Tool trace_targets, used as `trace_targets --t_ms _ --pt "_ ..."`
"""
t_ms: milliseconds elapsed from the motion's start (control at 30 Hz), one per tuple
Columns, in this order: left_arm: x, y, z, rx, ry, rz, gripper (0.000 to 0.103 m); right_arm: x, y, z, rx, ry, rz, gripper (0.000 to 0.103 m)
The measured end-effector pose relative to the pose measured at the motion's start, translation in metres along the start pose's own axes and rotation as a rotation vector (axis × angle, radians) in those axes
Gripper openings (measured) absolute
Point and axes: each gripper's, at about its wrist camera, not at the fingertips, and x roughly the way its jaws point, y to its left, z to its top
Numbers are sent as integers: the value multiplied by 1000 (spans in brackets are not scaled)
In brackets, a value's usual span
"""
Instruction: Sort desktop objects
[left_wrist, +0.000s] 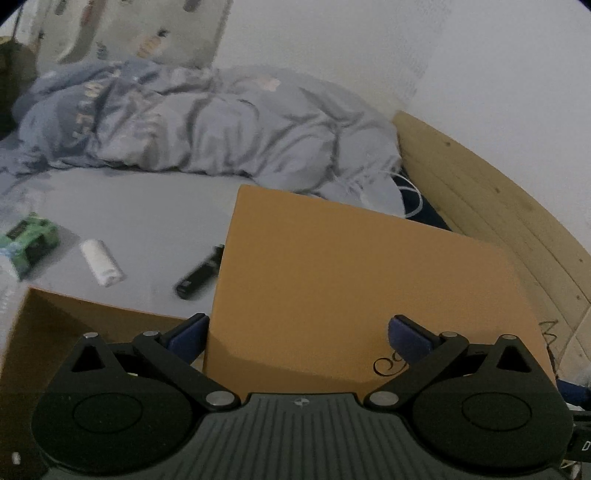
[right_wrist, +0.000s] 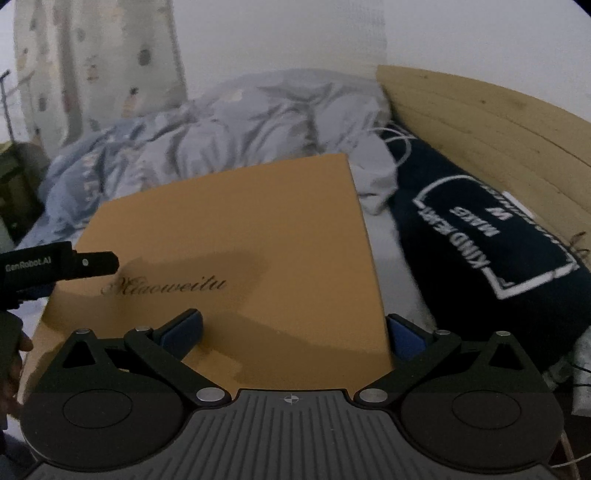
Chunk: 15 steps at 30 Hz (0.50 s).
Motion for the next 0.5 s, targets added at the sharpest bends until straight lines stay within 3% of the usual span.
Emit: trace_targets --t_ms 200,500 --pt "-24 38 -5 -31 -6 62 103 -5 43 -3 -42 7 50 103" --pt "-39 104 -14 -104 11 155 103 19 111 -23 -92 83 139 103"
